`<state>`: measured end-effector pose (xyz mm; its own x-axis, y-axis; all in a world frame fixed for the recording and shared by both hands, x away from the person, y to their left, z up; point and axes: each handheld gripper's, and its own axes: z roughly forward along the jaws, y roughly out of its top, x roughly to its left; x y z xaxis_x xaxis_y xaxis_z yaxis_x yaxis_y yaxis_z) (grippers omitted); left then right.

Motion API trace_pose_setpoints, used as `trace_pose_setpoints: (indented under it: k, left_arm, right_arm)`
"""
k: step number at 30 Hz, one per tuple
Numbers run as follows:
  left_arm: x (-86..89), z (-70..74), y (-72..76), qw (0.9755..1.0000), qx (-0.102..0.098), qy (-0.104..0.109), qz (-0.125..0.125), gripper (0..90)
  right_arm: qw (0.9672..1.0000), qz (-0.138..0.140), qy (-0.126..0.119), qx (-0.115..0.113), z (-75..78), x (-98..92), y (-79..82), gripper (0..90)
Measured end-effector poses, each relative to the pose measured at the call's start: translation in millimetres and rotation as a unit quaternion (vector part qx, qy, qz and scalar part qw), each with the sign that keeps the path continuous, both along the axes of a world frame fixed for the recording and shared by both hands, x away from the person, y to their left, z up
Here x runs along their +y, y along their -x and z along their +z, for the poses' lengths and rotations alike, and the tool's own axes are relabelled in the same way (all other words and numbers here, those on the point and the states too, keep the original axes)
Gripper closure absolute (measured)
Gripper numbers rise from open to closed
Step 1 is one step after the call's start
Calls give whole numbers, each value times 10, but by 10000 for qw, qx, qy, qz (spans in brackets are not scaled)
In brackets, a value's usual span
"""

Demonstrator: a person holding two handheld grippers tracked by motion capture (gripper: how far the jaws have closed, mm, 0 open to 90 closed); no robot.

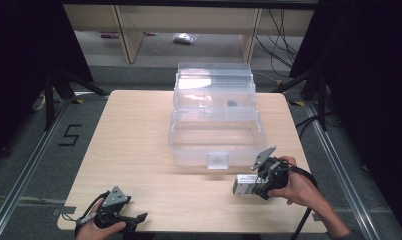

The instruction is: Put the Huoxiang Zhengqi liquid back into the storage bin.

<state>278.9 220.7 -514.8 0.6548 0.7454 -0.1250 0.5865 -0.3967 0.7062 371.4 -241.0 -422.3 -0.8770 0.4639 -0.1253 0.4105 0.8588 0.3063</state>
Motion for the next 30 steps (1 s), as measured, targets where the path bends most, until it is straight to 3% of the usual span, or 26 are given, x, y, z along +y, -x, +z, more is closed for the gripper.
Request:
trace_pose_setpoints:
  k: [2,4,9,11,13,17,19,20,21,24,26,27,28,30]
  left_arm:
    - [-7,-5,-2,10000,-20,21,59,148]
    - [-16,-5,6,10000,-11,35,83,148]
    - [-14,-4,5,10000,-3,34,79,148]
    - [-15,-3,6,10000,-8,28,80,148]
    - [-16,-4,6,10000,-19,48,68,148]
    - [-14,-3,7,10000,-17,37,76,149]
    - [-28,-9,11,9999,0,136,99,148]
    - [-30,-11,14,9998,9,153,115,148]
    - [-13,-5,5,10000,-12,33,72,148]
    - [-14,-5,7,10000,-13,40,73,148]
    - [-29,-11,14,9998,4,152,111,148]
    - [-13,-4,7,10000,-6,37,79,148]
    - [-12,-3,7,10000,-9,32,74,148]
    - [-12,-4,6,10000,-5,35,73,148]
  right_arm:
    - [9999,126,67,65,-22,13,-39,272]
    - [9999,5,86,111,-22,17,-30,276]
    - [9996,54,187,187,-42,22,-73,322]
    - [9984,271,289,399,-56,29,-113,357]
    - [9983,239,320,425,-70,34,-109,386]
    - [9965,441,458,535,-88,47,-141,462]
    - [9962,470,487,557,-92,50,-145,477]
    - [9948,584,559,612,-105,56,-159,506]
    - [9948,584,559,612,-105,56,-159,506]
    - [9930,647,760,636,-112,69,-174,538]
    - [9909,737,857,732,-100,92,-172,574]
    - [9899,797,900,746,-96,103,-174,592]
    - [9873,956,1013,765,-82,136,-173,640]
    - [9852,1055,1096,792,-78,162,-170,644]
